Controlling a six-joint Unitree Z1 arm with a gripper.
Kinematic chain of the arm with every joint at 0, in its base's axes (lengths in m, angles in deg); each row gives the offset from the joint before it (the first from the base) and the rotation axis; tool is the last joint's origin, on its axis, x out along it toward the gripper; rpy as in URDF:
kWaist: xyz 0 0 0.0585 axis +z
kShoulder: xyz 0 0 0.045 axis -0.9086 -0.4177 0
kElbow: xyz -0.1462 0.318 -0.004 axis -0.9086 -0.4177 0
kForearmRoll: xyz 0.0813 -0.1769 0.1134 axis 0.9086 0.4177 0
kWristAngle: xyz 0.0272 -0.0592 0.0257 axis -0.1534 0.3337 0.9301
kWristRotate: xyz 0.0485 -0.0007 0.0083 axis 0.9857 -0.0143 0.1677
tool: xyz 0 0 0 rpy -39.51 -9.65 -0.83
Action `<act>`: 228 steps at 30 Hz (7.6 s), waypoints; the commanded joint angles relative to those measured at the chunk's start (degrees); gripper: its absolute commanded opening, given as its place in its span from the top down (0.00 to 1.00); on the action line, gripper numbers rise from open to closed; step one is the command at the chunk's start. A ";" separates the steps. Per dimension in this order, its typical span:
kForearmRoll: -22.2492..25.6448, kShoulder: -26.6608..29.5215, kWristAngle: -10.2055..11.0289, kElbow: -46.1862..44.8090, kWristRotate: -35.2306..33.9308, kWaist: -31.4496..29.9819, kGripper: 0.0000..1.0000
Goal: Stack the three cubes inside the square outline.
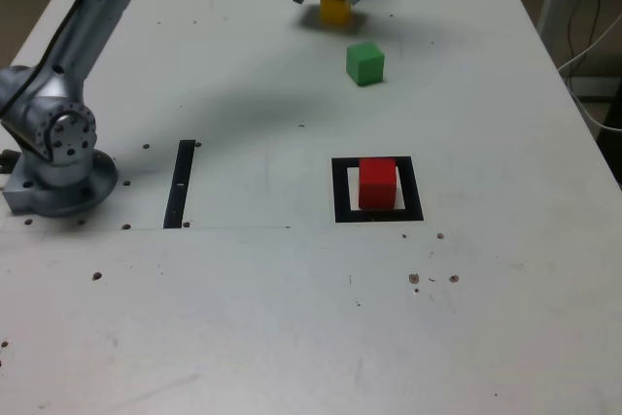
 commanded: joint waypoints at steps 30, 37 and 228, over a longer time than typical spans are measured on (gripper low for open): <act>-1.73 1.79 -2.08 -1.91 -4.71 -1.13 0.79; -1.25 5.31 -4.36 -3.57 -9.39 -3.62 0.81; -9.55 14.26 -6.58 -25.94 -18.78 -20.46 0.96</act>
